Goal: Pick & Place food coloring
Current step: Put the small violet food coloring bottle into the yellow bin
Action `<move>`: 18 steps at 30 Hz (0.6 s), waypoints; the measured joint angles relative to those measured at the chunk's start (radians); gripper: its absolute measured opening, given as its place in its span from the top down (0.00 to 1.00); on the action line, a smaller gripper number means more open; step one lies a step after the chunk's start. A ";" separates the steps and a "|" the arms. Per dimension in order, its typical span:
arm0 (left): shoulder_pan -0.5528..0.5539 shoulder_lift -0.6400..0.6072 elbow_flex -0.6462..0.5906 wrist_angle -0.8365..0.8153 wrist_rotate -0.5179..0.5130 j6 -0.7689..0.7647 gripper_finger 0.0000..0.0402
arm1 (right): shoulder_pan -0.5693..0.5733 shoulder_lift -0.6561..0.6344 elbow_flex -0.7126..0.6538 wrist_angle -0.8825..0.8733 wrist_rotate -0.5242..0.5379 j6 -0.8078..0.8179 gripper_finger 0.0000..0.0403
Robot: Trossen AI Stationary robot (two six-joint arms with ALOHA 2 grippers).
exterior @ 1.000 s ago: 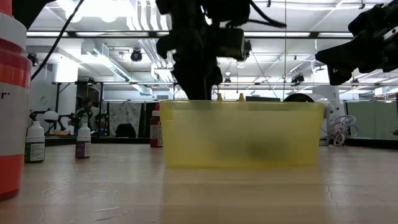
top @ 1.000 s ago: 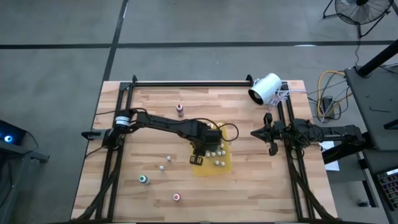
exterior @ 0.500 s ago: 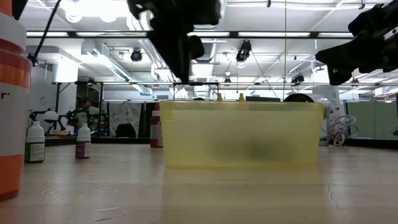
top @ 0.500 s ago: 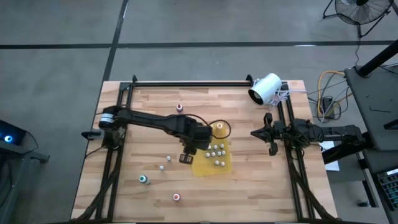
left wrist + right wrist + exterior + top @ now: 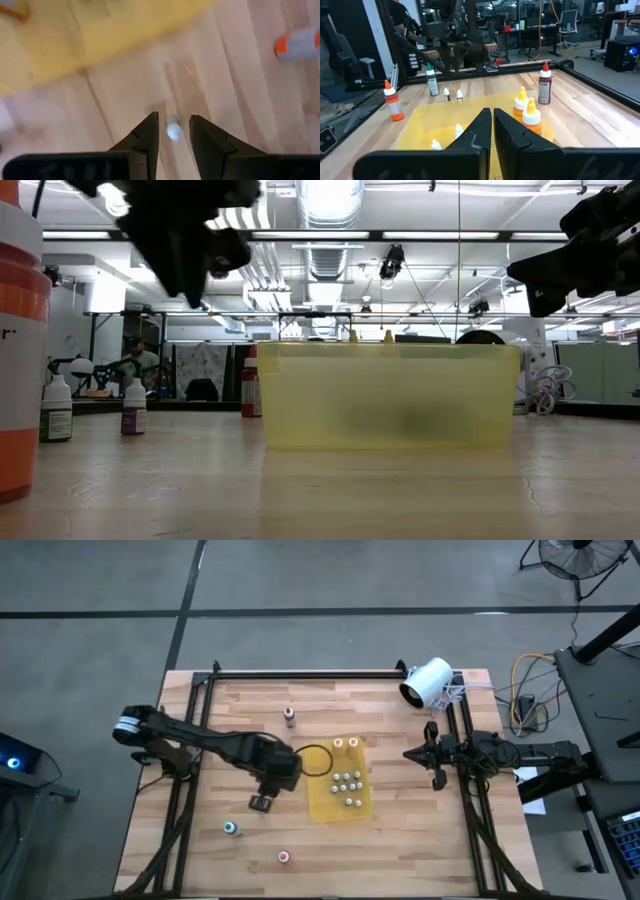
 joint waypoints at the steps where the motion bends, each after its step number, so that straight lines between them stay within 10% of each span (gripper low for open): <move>1: -0.006 -0.017 -0.023 0.001 0.000 0.000 0.79 | 0.000 0.000 0.000 -0.001 -0.001 0.000 0.97; 18: -0.052 -0.113 -0.292 0.169 -0.004 0.021 0.79 | 0.000 0.000 0.000 0.000 -0.001 0.002 0.97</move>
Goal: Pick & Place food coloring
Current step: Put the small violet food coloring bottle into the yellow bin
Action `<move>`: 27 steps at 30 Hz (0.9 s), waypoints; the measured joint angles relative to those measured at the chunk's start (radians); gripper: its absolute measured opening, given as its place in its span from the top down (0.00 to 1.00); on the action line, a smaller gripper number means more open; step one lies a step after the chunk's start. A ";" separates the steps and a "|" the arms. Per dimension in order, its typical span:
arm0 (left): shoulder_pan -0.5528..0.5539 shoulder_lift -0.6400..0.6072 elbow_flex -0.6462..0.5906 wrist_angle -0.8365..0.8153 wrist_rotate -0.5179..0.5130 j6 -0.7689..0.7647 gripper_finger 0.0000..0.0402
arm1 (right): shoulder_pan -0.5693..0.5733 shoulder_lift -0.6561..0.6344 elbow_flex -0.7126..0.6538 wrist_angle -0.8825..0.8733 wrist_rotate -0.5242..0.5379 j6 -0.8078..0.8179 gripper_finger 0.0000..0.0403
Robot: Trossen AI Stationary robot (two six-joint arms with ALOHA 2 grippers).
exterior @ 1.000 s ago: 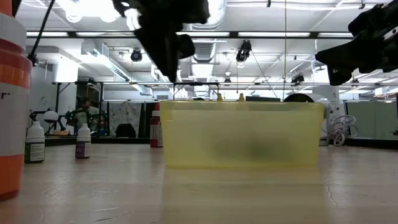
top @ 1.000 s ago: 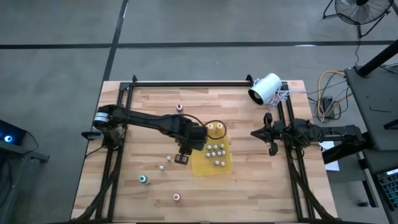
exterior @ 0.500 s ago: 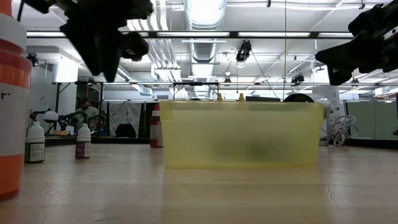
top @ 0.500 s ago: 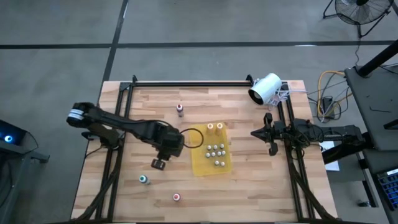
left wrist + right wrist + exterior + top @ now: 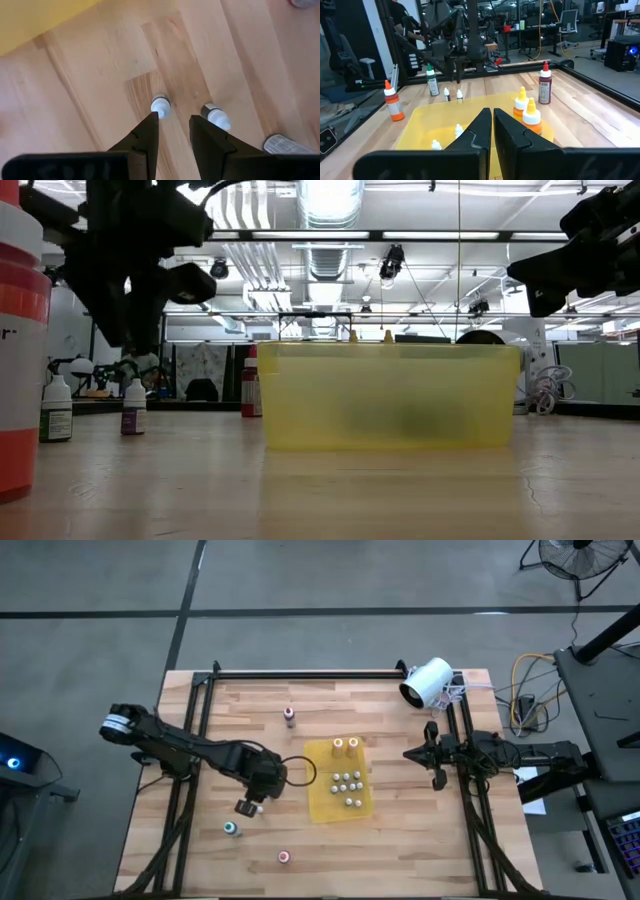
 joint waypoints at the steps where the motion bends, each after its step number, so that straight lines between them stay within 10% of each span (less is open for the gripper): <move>1: 0.000 0.000 -0.010 0.008 0.000 0.000 0.79 | 0.000 0.000 0.000 0.000 0.000 -0.002 0.97; 27: 0.000 0.006 -0.152 0.242 -0.032 -0.003 0.79 | 0.000 0.000 0.000 0.000 0.000 -0.001 0.97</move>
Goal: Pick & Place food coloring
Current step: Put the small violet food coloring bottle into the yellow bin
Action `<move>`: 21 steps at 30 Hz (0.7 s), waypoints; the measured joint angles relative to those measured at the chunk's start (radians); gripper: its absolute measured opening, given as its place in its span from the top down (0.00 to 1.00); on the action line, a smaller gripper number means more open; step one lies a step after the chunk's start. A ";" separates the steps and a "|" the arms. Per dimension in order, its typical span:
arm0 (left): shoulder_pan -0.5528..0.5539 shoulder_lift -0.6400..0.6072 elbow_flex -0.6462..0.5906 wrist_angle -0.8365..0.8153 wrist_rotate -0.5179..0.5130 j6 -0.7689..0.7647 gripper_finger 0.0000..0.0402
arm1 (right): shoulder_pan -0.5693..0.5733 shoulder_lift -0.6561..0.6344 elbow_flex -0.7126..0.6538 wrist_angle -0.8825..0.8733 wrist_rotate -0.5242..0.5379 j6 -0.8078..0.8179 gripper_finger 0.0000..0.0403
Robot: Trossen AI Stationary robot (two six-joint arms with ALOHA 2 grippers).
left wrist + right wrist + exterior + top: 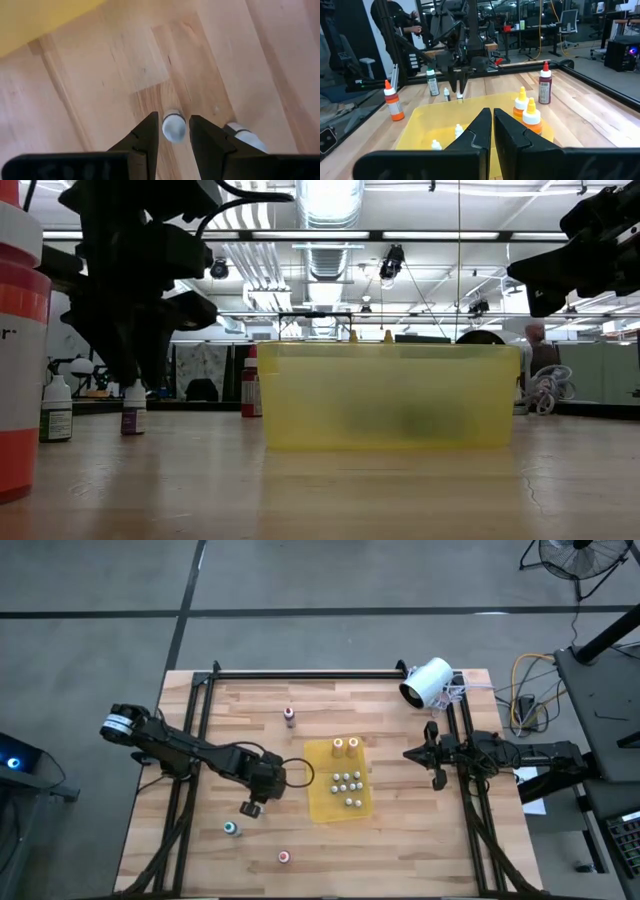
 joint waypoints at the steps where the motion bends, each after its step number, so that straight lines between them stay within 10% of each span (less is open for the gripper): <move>1: 0.000 0.000 -0.004 0.002 0.000 -0.002 0.79 | 0.000 0.000 0.000 0.000 0.000 -0.001 0.97; 21: 0.000 0.067 -0.020 0.050 0.000 -0.023 0.79 | 0.000 0.000 0.000 0.000 0.000 0.000 0.97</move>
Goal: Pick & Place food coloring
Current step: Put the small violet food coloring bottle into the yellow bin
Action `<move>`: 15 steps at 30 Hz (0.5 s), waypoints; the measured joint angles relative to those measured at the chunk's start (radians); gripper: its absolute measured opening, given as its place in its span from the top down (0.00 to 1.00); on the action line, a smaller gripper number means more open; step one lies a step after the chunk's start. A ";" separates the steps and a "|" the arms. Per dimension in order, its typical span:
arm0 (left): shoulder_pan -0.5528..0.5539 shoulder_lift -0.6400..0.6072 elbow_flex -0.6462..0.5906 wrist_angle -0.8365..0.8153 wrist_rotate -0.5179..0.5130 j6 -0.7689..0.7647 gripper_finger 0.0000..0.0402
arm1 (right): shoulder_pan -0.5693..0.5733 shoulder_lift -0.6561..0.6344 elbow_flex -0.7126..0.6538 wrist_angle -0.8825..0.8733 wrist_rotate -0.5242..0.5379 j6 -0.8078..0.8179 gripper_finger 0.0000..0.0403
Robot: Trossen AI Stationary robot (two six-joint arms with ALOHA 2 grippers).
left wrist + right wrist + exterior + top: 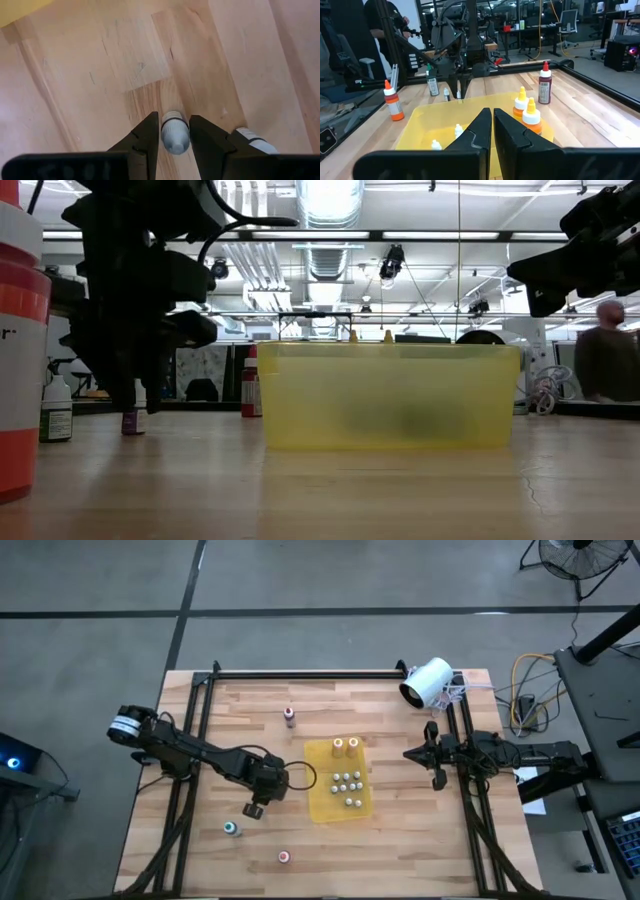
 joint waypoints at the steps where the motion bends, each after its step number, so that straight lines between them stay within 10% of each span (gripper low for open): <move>1: 0.000 0.000 0.000 0.000 0.000 0.000 0.79 | 0.000 0.000 0.000 0.000 0.000 -0.001 0.97; 15: 0.001 0.000 0.040 -0.055 -0.028 0.012 0.88 | 0.000 0.000 0.000 0.000 0.000 0.001 0.97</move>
